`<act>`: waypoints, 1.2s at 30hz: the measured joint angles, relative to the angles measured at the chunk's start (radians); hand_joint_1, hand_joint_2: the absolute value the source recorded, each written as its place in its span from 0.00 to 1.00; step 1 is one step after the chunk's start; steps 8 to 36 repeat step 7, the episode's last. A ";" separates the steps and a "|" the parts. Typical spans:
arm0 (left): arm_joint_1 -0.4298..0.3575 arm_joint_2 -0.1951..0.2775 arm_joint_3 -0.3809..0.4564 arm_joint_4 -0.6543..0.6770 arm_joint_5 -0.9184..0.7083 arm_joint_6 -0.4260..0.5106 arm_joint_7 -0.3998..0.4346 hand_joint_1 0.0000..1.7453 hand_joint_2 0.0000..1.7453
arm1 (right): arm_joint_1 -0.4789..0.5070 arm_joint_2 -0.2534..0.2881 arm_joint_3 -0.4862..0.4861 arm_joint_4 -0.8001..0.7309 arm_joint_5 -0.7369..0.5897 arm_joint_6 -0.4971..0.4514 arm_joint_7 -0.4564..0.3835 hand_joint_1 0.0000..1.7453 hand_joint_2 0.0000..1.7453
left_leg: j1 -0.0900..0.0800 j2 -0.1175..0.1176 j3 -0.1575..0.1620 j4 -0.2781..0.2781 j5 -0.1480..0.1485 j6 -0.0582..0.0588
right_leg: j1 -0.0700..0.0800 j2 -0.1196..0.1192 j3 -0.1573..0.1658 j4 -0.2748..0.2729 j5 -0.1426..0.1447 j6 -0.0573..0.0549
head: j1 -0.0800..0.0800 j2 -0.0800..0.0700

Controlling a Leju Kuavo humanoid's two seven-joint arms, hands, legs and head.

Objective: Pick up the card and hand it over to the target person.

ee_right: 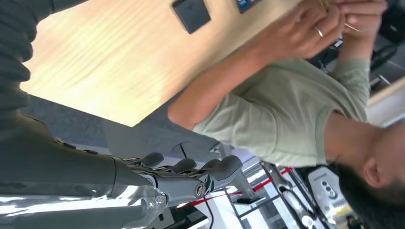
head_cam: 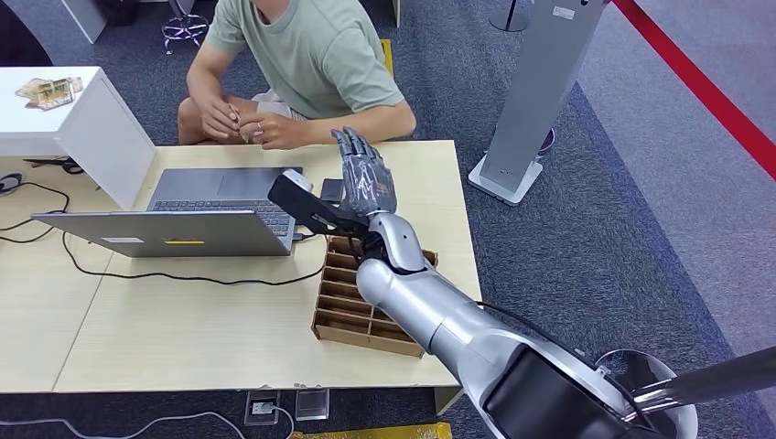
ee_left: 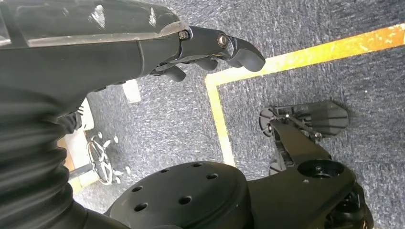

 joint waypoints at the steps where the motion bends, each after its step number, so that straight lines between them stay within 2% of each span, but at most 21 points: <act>1: 0.000 0.000 0.000 0.000 0.001 0.000 0.000 0.00 1.00 | 0.027 -0.029 -0.009 -0.072 -0.007 0.010 0.006 0.00 1.00 | 0.000 -0.001 0.000 0.000 0.000 0.000 | 0.000 -0.001 0.000 0.000 -0.001 0.000 | 0.000 0.000; 7: 0.002 -0.001 0.010 0.000 0.016 0.001 -0.002 0.00 1.00 | 0.181 -0.151 -0.064 -0.357 -0.086 0.056 -0.016 0.00 1.00 | 0.000 -0.005 0.001 0.000 -0.001 0.001 | 0.000 -0.005 0.003 -0.002 -0.002 0.001 | 0.000 0.000; 36: 0.002 -0.001 0.010 0.000 0.016 0.001 -0.002 0.00 1.00 | 0.181 -0.151 -0.064 -0.357 -0.086 0.056 -0.016 0.00 1.00 | 0.000 -0.005 0.001 0.000 -0.001 0.001 | 0.000 -0.005 0.003 -0.002 -0.002 0.001 | 0.000 0.000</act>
